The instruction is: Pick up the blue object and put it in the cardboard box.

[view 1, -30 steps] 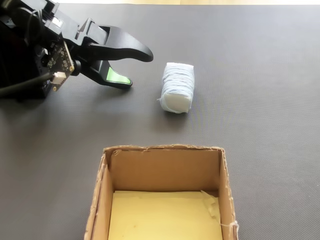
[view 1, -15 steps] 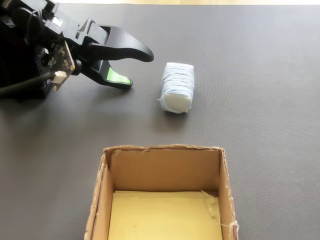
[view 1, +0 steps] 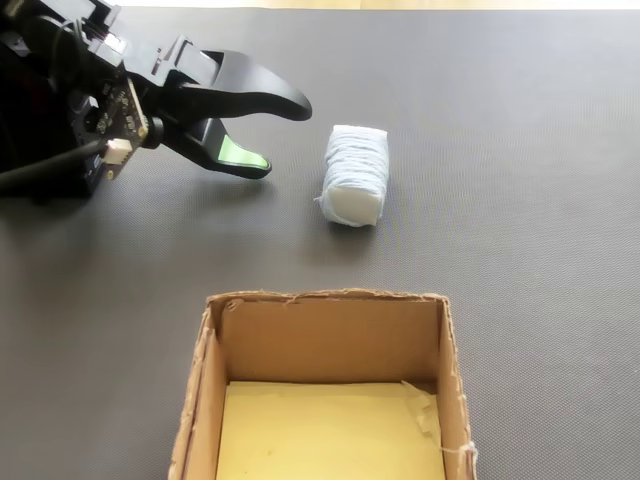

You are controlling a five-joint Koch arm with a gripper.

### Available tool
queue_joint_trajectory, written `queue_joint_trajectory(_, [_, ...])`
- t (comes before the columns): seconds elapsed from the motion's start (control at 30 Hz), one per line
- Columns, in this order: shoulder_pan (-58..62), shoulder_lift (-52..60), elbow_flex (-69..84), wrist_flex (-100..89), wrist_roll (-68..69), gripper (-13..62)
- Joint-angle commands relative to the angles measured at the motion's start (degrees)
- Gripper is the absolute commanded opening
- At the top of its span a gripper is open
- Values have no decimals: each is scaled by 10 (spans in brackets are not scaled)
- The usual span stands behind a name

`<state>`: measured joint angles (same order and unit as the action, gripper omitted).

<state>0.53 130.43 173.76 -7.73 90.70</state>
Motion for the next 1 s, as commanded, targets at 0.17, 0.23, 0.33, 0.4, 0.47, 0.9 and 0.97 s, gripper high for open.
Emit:
queue_joint_trajectory(0.17, [3,52,-106,18,26,342])
queue_joint_trajectory(0.23, [4,51,-121,43,26,341])
queue_joint_trajectory(0.33, [5,47,-149,97,26,341])
queue_joint_trajectory(0.4, [5,40,-162,105,25,341])
queue_joint_trajectory(0.47, [4,26,-176,106,25,341])
queue_joint_trajectory(0.9, [14,-129,-312,316,24,340])
queue_joint_trajectory(0.97, [17,-146,-323,323,24,340])
